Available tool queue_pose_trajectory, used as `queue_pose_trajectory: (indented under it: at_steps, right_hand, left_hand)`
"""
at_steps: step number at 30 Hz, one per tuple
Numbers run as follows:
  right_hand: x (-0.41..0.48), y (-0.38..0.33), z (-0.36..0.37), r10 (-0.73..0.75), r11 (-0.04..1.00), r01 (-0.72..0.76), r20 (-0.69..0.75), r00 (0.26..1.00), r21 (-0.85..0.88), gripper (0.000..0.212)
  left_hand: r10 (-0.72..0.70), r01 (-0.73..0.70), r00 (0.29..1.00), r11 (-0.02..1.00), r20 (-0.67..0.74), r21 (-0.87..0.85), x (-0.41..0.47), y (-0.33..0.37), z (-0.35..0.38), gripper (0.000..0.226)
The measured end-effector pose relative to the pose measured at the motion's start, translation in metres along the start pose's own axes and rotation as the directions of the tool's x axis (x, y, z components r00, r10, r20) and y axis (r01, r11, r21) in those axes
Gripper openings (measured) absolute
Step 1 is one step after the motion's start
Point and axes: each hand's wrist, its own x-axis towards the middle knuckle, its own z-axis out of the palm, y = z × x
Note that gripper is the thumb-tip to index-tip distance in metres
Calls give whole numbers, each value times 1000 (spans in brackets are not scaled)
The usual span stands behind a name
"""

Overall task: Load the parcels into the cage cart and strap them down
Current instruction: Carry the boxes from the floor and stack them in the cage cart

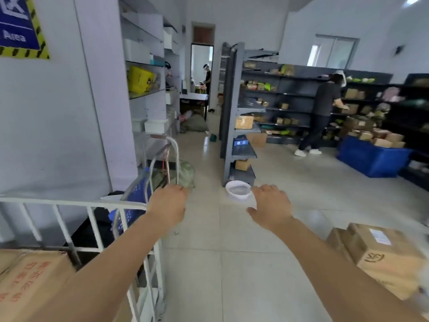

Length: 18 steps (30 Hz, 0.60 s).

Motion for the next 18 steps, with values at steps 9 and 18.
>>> queue_pose_trajectory:
  at_steps: [9,18]
  right_hand:
    - [-155,100,-8,357,933,-351,67,932,-84,51]
    - [-307,207,-6,645,764,-635,136,752,-114,50]
  left_hand:
    - [324,-321,945,945,44,-67,-22,139,-3,44]
    - [573,-565,819,810,11,-159,-65,303,-13,45]
